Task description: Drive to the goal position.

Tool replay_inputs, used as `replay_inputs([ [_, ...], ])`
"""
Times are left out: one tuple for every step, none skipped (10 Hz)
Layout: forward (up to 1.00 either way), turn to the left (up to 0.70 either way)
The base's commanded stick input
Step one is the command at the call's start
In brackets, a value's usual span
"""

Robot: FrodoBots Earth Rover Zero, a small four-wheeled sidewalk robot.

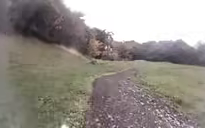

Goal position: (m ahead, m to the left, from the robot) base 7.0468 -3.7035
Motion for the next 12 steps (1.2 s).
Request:
replay_inputs([
  [1.0, 0.0],
  [1.0, 0.0],
  [1.0, 0.0],
  [1.0, 0.0],
  [1.0, 0.0],
  [1.0, 0.0],
  [1.0, 0.0],
  [1.0, 0.0],
  [1.0, 0.0],
  [1.0, 0.0],
  [1.0, 0.0],
  [1.0, 0.0],
])
